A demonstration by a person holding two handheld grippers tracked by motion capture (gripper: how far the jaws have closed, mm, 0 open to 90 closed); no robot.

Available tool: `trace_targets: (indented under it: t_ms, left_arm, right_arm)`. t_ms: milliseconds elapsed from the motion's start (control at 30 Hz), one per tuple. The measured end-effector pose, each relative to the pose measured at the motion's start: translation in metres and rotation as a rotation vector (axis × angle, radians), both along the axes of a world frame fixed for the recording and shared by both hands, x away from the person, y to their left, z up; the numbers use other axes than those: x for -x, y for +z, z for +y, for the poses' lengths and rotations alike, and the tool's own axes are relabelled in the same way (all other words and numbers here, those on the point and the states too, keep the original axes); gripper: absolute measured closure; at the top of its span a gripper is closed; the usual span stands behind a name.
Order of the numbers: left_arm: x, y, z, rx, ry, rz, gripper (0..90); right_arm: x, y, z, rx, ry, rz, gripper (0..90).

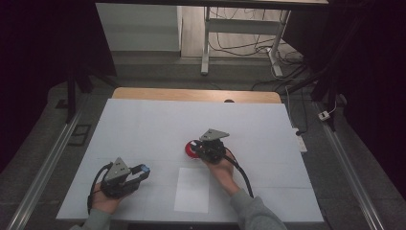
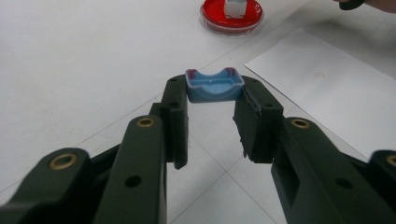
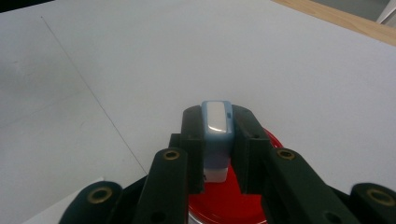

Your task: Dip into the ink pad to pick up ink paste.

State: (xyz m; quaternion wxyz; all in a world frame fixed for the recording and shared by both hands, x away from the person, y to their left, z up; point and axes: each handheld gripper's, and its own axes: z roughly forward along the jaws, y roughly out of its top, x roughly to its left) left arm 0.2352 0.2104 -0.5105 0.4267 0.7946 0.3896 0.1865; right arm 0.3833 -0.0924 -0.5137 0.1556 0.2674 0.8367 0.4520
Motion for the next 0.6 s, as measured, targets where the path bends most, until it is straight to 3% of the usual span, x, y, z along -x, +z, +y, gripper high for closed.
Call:
trace_targets:
  t_ms: [600]
  left_arm:
    - [0.000,0.001,0.002,0.005,0.004,-0.004,65.8]
  right_arm:
    - [0.002,0.011,-0.006,-0.062,-0.016,-0.015,75.2]
